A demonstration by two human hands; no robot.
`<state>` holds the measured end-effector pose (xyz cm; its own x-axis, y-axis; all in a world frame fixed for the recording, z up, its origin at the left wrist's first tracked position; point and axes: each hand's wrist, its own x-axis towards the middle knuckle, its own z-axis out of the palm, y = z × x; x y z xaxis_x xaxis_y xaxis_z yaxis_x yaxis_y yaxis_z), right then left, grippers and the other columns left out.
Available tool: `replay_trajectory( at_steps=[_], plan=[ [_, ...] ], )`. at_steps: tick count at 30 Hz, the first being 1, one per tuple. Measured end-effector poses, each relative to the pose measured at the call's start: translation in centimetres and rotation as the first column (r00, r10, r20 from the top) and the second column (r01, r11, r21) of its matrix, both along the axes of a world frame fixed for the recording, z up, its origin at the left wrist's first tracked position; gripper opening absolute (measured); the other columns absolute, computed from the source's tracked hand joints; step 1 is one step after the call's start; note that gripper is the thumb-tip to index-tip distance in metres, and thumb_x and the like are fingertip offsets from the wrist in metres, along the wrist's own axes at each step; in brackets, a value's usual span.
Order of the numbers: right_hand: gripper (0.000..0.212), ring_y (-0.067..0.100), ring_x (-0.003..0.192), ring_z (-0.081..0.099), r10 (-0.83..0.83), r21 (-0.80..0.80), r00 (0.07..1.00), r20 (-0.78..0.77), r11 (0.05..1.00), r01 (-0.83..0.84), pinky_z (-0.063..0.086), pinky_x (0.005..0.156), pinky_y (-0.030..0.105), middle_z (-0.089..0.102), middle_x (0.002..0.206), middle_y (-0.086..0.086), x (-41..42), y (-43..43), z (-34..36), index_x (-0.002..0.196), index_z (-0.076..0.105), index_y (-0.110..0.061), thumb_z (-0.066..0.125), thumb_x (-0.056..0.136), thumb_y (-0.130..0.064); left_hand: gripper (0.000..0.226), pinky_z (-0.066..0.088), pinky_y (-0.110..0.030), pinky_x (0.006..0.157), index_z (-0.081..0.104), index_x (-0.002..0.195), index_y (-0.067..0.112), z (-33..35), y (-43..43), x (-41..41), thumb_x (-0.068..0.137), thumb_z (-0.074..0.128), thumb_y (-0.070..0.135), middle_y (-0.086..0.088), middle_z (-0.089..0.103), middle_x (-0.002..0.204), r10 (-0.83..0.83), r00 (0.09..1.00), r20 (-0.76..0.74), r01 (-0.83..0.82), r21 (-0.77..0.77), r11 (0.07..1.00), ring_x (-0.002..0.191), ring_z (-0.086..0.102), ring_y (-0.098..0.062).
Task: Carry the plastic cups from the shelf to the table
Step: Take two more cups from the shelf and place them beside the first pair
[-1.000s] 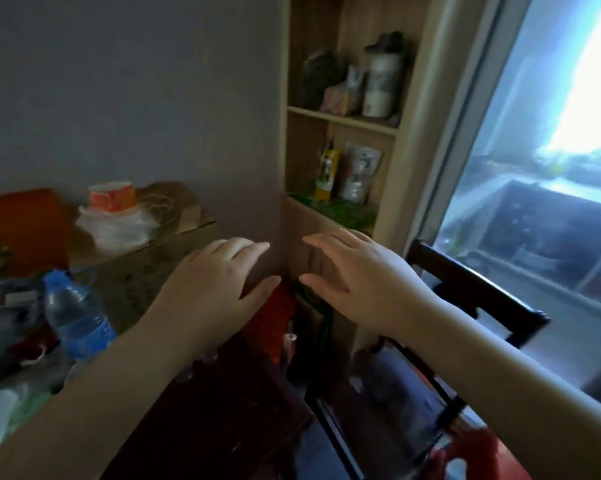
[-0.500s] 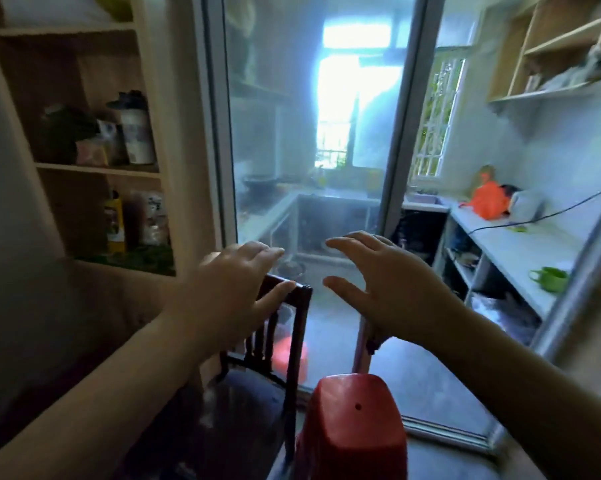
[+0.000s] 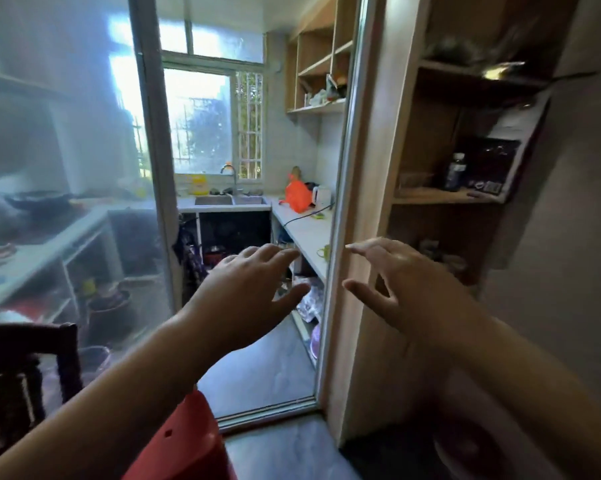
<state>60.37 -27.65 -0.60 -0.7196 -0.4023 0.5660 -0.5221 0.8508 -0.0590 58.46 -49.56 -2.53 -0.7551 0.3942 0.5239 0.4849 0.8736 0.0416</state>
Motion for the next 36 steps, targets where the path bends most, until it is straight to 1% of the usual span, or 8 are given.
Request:
replay_trajectory(
  at_steps=[2,12,17,21,26,29,33,36],
  plan=[
    [0.063,0.015,0.119,0.047,-0.050,-0.001,0.999,0.007,0.999,0.051,0.044,0.092,0.035,0.053,0.131,0.001,0.1,3.9,0.2,0.130,0.046,-0.017,0.037,0.083,-0.059,0.065,0.043,-0.038,0.091,0.039,0.133,0.028,0.1,3.9,-1.1,0.082,0.025,0.065,0.003,0.053,0.132,-0.055,0.999,-0.002,0.055,-0.007,0.998,0.119,0.049,-0.018],
    [0.056,0.010,0.118,0.043,-0.240,-0.076,0.971,0.004,0.968,0.239,0.039,0.091,0.028,0.051,0.130,-0.005,-3.8,17.1,-0.3,0.131,0.044,-0.021,0.042,0.085,-0.054,0.065,0.042,-0.035,0.092,0.036,0.133,0.028,1.1,17.4,-8.9,0.082,0.023,0.066,0.004,0.053,0.131,-0.240,0.971,-0.014,0.239,-0.040,0.970,0.118,0.049,-0.017],
    [0.054,0.005,0.115,0.043,-0.269,-0.075,0.963,-0.036,0.961,0.266,0.033,0.081,0.019,0.051,0.129,-0.008,-9.9,21.9,-0.7,0.130,0.044,-0.024,0.043,0.086,-0.054,0.062,0.042,-0.034,0.090,0.037,0.133,0.029,1.1,22.6,-15.7,0.083,0.027,0.064,0.004,0.053,0.131,-0.288,0.956,-0.053,0.289,0.000,0.957,0.117,0.051,-0.017],
    [0.054,-0.001,0.114,0.039,-0.262,-0.055,0.964,-0.054,0.964,0.259,0.030,0.082,0.017,0.050,0.129,-0.010,-16.8,25.8,0.6,0.131,0.043,-0.025,0.043,0.086,-0.054,0.060,0.042,-0.036,0.092,0.037,0.133,0.029,1.8,25.9,-22.3,0.085,0.030,0.063,0.004,0.053,0.131,-0.281,0.956,-0.082,0.283,0.013,0.959,0.118,0.049,-0.017],
    [0.053,0.004,0.119,0.041,-0.264,-0.073,0.959,-0.099,0.963,0.258,0.034,0.088,0.021,0.051,0.130,-0.007,-25.7,30.3,3.8,0.131,0.044,-0.023,0.043,0.087,-0.052,0.060,0.041,-0.037,0.094,0.038,0.132,0.031,3.9,29.1,-30.9,0.083,0.029,0.064,0.006,0.051,0.134,-0.238,0.965,-0.113,0.244,0.035,0.969,0.122,0.046,-0.017],
    [0.054,0.003,0.119,0.041,-0.246,-0.094,0.963,-0.111,0.967,0.236,0.033,0.087,0.020,0.050,0.131,-0.007,-29.5,32.7,3.3,0.131,0.044,-0.023,0.042,0.086,-0.054,0.058,0.042,-0.037,0.094,0.039,0.132,0.030,3.8,32.1,-34.8,0.084,0.031,0.063,0.005,0.050,0.134,-0.247,0.964,-0.096,0.250,0.029,0.968,0.122,0.046,-0.017],
    [0.055,0.002,0.123,0.037,-0.212,-0.081,0.973,-0.088,0.975,0.205,0.029,0.092,0.019,0.047,0.137,-0.008,-34.5,36.3,2.3,0.133,0.041,-0.026,0.042,0.086,-0.055,0.057,0.039,-0.034,0.094,0.039,0.134,0.028,3.4,36.3,-39.4,0.086,0.038,0.059,0.005,0.051,0.133,-0.217,0.974,-0.068,0.219,0.024,0.975,0.123,0.044,-0.016],
    [0.056,0.002,0.117,0.041,-0.189,-0.074,0.979,-0.076,0.980,0.183,0.033,0.087,0.020,0.048,0.133,-0.010,-39.2,39.1,2.1,0.129,0.043,-0.030,0.037,0.083,-0.061,0.056,0.039,-0.034,0.093,0.039,0.133,0.026,3.3,39.0,-42.7,0.086,0.039,0.058,0.004,0.051,0.132,-0.188,0.979,-0.074,0.191,0.023,0.981,0.121,0.045,-0.016]
  ],
)
